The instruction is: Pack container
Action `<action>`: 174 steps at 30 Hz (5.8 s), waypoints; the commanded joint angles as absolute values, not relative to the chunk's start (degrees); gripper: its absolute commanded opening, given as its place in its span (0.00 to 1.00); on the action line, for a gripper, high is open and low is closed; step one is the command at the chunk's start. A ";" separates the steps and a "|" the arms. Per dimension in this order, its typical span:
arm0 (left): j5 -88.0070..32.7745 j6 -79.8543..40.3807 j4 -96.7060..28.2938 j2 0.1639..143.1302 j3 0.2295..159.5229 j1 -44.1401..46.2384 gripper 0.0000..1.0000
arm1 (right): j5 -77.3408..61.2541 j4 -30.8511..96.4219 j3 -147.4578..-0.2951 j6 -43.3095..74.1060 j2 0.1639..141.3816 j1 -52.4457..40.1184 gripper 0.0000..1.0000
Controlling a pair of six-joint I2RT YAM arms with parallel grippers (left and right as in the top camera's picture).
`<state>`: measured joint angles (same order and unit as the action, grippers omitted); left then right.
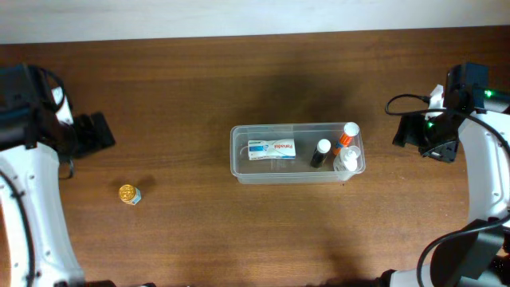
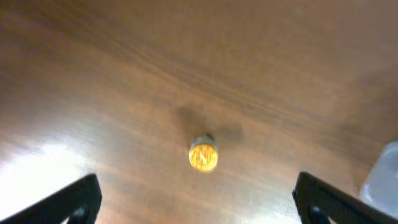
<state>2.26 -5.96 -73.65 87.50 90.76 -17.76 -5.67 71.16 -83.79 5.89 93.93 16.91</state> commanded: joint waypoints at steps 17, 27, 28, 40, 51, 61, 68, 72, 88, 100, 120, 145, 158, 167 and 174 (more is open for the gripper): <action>-1.63 -7.77 -58.54 105.65 67.70 -18.39 0.99 | -5.80 71.33 -83.81 6.00 93.82 17.21 0.76; -2.26 -8.14 -58.78 108.79 67.68 -18.37 0.76 | -5.78 71.31 -83.81 6.00 93.82 17.21 0.77; -2.26 -8.14 -58.83 108.79 67.68 -18.37 0.67 | -5.80 71.31 -83.81 6.00 93.82 17.21 0.77; -2.44 -8.14 -60.27 108.79 67.68 -18.37 0.36 | -5.78 71.31 -83.81 6.00 93.82 17.21 0.77; -2.79 -9.56 -66.70 108.16 74.78 -15.99 0.26 | -5.78 71.29 -83.81 6.00 93.82 17.21 0.76; -2.79 -9.32 -72.23 99.53 91.64 2.26 0.26 | -5.78 71.20 -83.81 6.00 93.82 17.21 0.77; -2.59 -4.75 -63.37 97.89 93.69 20.78 0.26 | -5.78 71.18 -83.81 6.00 93.82 17.21 0.77; -1.96 -3.57 -59.05 100.73 93.69 29.34 0.25 | -5.80 71.20 -83.81 6.00 93.82 17.21 0.77; -1.96 -3.53 -54.02 118.41 93.69 44.47 0.33 | -5.80 71.20 -83.81 6.00 93.82 17.21 0.77; 3.05 -2.96 -61.56 115.98 104.03 39.55 0.68 | -5.78 71.31 -83.81 5.91 93.82 17.21 0.77; 2.79 -9.82 -72.29 94.15 107.92 4.95 0.70 | -5.56 68.66 -85.06 -1.41 88.25 3.53 0.30; 2.79 -9.82 -74.89 94.17 107.83 -1.78 0.70 | -1.58 70.89 -81.84 5.78 101.41 6.13 0.07; 2.79 -9.82 -75.16 94.17 107.83 -1.78 0.70 | -15.40 71.22 -81.32 -1.67 103.92 6.13 0.07; 2.79 -9.82 -75.55 94.17 107.83 -1.78 0.70 | -20.60 71.35 -78.67 -4.32 103.92 6.13 0.07; 2.79 -9.82 -75.59 94.17 107.83 -1.78 0.70 | -20.95 71.55 -78.65 -4.56 103.92 6.02 0.08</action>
<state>3.01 -9.28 -75.50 94.19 107.48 -1.69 -17.85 71.24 -79.26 -3.36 103.68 6.24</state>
